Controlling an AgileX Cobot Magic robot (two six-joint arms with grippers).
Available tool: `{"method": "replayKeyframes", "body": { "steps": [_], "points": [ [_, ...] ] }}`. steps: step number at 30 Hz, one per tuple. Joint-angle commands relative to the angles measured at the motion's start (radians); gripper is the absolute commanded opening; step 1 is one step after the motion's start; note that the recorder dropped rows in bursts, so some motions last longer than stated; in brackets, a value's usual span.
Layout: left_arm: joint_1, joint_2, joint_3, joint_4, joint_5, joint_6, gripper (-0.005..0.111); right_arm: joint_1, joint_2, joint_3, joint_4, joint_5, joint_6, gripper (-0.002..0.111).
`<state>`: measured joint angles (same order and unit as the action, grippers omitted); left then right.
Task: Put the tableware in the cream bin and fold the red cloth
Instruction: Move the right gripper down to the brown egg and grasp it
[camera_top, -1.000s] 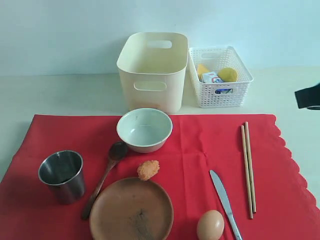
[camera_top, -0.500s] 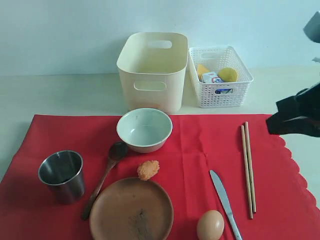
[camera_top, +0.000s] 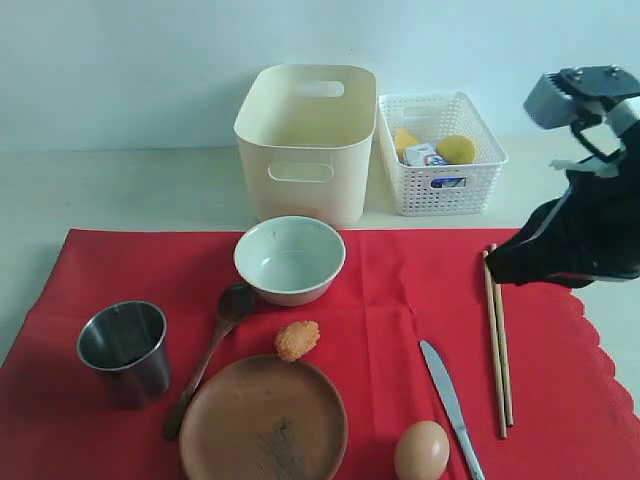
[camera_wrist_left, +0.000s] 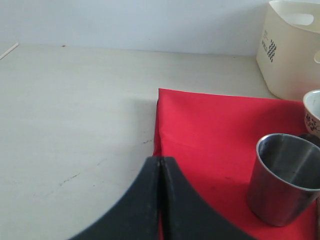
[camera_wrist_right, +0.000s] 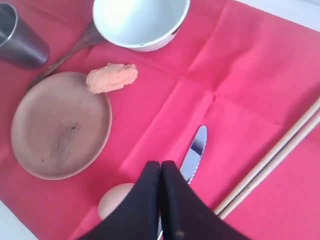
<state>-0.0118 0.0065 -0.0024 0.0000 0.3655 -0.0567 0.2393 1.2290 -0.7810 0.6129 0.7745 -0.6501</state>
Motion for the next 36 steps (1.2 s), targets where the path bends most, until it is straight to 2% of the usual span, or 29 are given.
{"method": "replayKeyframes", "body": {
  "steps": [1, 5, 8, 10, 12, 14, 17, 19, 20, 26, 28, 32, 36],
  "points": [
    [0.001, -0.007, 0.002, -0.006, -0.011, -0.004, 0.0, 0.1, 0.036, 0.005, -0.074, -0.035, 0.016, 0.0],
    [0.001, -0.007, 0.002, -0.006, -0.011, -0.004, 0.0, 0.208, 0.04, 0.001, -0.237, -0.077, 0.13, 0.0],
    [0.001, -0.007, 0.002, -0.006, -0.011, -0.004, 0.0, 0.271, 0.045, -0.027, -0.315, -0.074, 0.116, 0.0],
    [0.001, -0.007, 0.002, -0.006, -0.011, -0.004, 0.0, 0.307, 0.051, -0.037, -0.374, -0.086, 0.039, 0.0],
    [0.001, -0.007, 0.002, -0.006, -0.011, -0.004, 0.0, 0.308, 0.076, -0.037, -0.384, -0.089, -0.133, 0.0],
    [0.001, -0.007, 0.002, -0.006, -0.011, -0.004, 0.0, 0.308, 0.123, -0.034, -0.378, -0.064, -0.434, 0.002],
    [0.001, -0.007, 0.002, -0.006, -0.011, -0.004, 0.0, 0.308, 0.188, -0.034, -0.334, -0.06, -0.588, 0.016],
    [0.001, -0.007, 0.002, -0.006, -0.011, -0.004, 0.0, 0.308, 0.235, -0.034, -0.311, -0.06, -0.669, 0.033],
    [0.001, -0.007, 0.002, -0.006, -0.011, -0.004, 0.0, 0.308, 0.263, -0.034, -0.311, -0.054, -0.71, 0.045],
    [0.001, -0.007, 0.002, -0.006, -0.011, -0.004, 0.0, 0.308, 0.341, -0.034, -0.298, 0.058, -0.842, 0.072],
    [0.001, -0.007, 0.002, -0.006, -0.011, -0.004, 0.0, 0.308, 0.356, -0.034, -0.298, 0.053, -0.845, 0.075],
    [0.001, -0.007, 0.002, -0.006, -0.011, -0.004, 0.0, 0.308, 0.377, -0.034, -0.297, 0.036, -0.872, 0.076],
    [0.001, -0.007, 0.002, -0.006, -0.011, -0.004, 0.0, 0.362, 0.401, -0.034, -0.318, 0.01, -0.875, 0.076]
  ]
}}
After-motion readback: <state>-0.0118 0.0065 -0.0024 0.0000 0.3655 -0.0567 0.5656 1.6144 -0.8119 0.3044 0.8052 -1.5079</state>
